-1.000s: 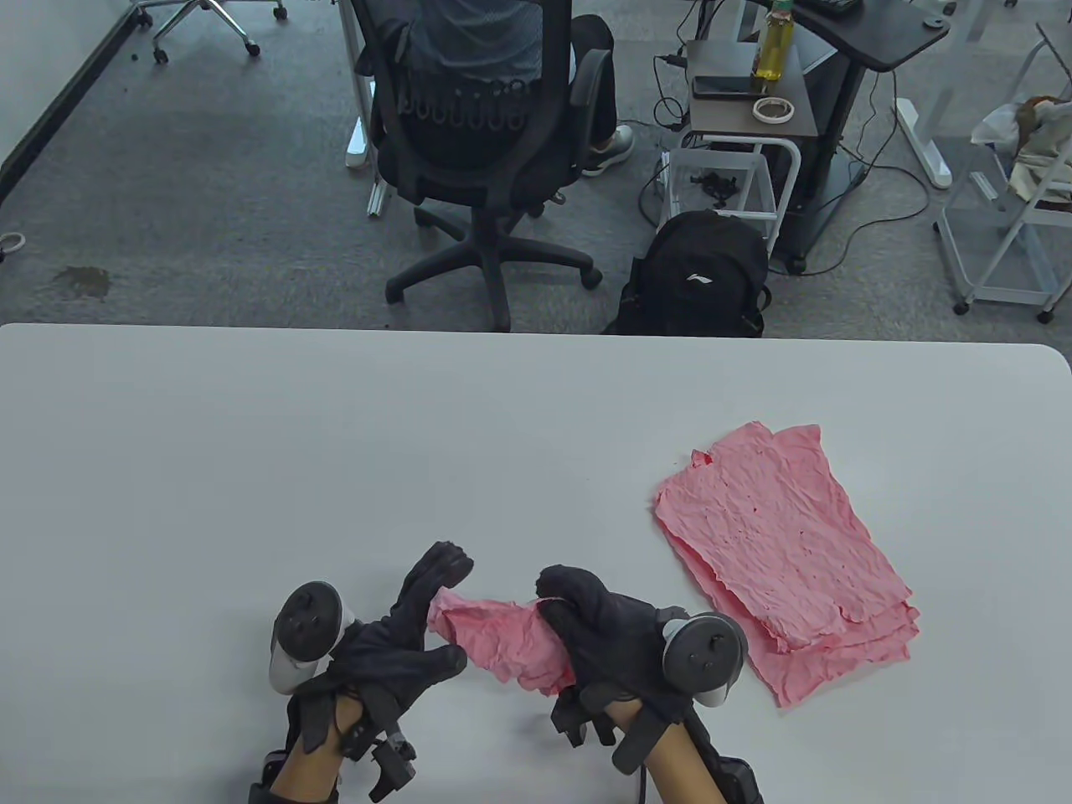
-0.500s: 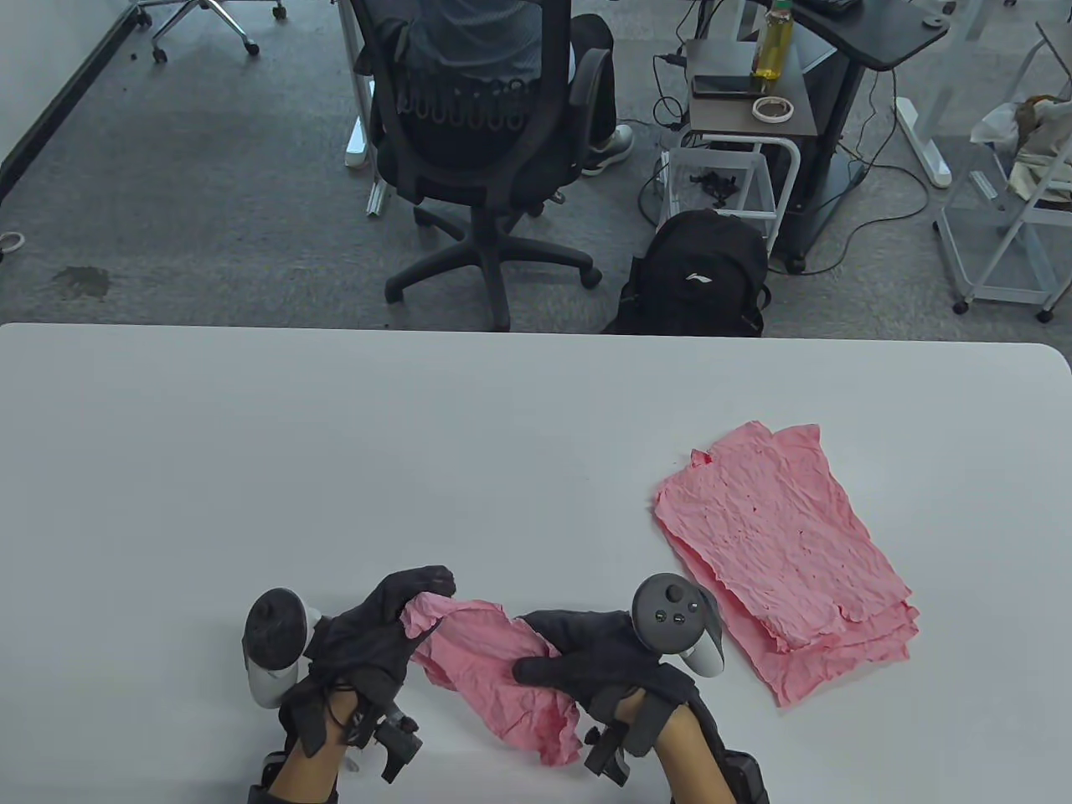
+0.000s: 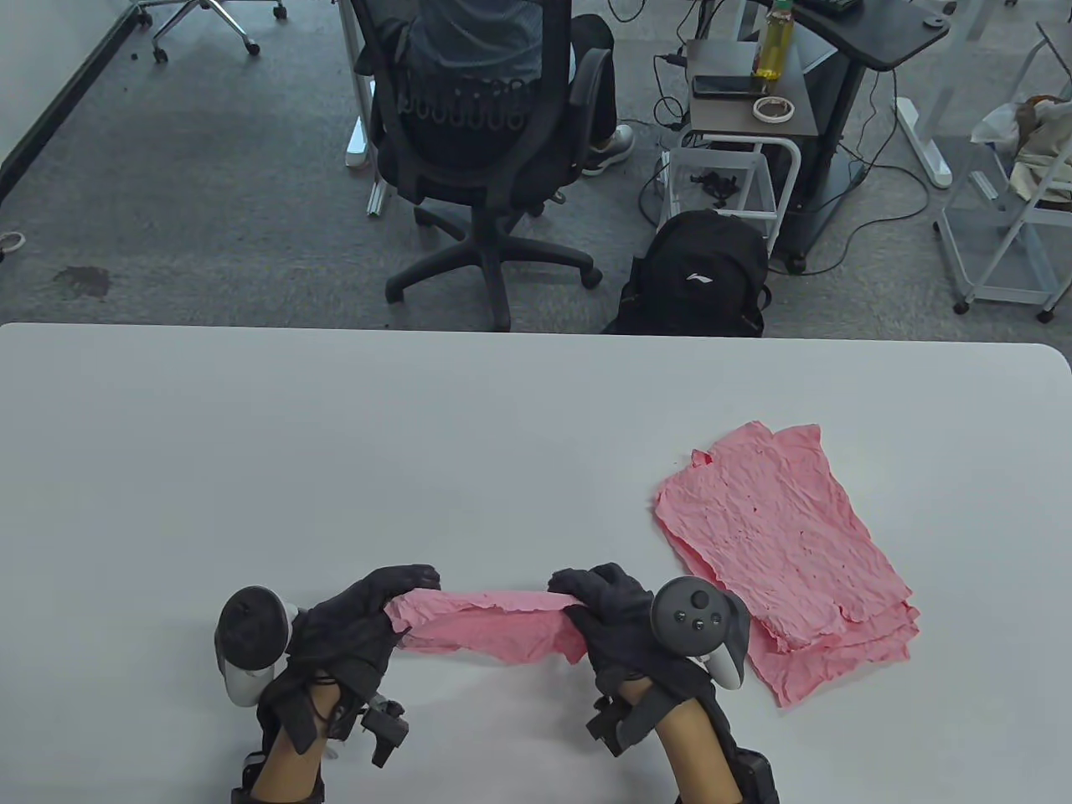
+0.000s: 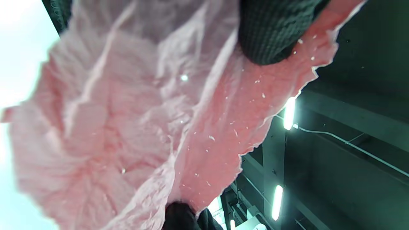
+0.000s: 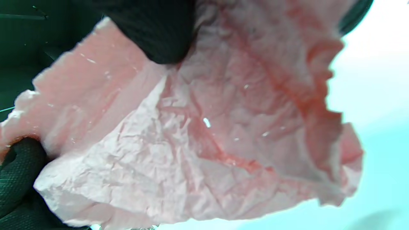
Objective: Flatten crumpled papers and stack
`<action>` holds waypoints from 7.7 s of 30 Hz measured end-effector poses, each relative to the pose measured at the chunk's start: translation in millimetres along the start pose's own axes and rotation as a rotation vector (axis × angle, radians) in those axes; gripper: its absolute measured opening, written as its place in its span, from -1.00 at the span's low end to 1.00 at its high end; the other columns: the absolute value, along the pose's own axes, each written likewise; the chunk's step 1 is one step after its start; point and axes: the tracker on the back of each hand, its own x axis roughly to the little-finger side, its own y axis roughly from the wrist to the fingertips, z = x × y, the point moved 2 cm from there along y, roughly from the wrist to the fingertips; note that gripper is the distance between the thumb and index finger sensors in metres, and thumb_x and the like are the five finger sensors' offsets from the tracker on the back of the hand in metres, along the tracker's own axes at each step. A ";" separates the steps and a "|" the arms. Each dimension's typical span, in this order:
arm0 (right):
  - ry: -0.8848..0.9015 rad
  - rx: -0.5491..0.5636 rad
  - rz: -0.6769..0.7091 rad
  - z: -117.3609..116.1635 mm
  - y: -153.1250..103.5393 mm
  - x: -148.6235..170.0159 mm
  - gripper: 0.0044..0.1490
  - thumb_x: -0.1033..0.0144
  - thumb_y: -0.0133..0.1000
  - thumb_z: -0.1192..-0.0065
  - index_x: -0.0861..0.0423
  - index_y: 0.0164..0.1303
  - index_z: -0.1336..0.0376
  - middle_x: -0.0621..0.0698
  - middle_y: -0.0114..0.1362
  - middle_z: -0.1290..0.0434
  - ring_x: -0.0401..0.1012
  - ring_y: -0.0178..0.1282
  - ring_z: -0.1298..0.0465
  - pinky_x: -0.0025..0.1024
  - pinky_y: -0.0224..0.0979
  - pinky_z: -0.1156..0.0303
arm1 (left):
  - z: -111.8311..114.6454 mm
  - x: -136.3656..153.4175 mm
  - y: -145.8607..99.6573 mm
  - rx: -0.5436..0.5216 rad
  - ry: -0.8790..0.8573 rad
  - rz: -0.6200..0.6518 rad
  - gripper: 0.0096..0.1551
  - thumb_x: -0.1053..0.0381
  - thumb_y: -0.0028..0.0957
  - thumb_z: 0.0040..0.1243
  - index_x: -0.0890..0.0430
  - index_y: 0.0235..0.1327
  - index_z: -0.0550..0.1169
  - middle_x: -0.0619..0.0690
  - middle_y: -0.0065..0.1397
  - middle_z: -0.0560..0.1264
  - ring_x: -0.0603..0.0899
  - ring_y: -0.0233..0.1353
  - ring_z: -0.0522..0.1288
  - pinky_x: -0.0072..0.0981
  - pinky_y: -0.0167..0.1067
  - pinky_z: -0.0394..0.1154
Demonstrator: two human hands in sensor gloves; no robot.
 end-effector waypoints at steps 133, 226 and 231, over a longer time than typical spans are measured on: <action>-0.549 -0.443 -0.452 -31.8 0.0 51.4 -0.16 0.48 0.02 -0.34 -0.02 0.53 -0.07 0.17 0.68 0.12 0.19 0.64 0.13 0.24 0.49 0.05 | 69.8 79.7 -6.2 0.760 0.967 -0.427 0.05 -0.41 -0.03 0.22 -0.17 0.69 0.07 -0.07 0.73 -0.17 0.22 0.78 -0.17 0.42 0.55 -0.08; -0.524 -0.689 -0.116 -119.7 5.3 -1.5 -0.25 0.25 0.13 -0.03 -0.10 0.56 0.06 0.12 0.68 0.28 0.21 0.62 0.29 0.27 0.50 0.20 | 72.4 85.1 -13.5 0.808 0.946 -0.546 0.30 -0.57 -0.18 0.19 -0.13 0.62 -0.16 0.00 0.64 -0.36 0.28 0.70 -0.39 0.45 0.50 -0.25; -0.482 -0.619 -0.322 -93.0 12.1 36.9 -0.22 0.32 0.12 -0.04 -0.12 0.54 0.13 0.03 0.66 0.34 0.10 0.62 0.36 0.11 0.50 0.30 | 70.8 86.6 -14.4 0.818 0.932 -0.580 0.30 -0.57 -0.15 0.17 -0.14 0.62 -0.20 0.00 0.64 -0.40 0.27 0.70 -0.43 0.45 0.50 -0.29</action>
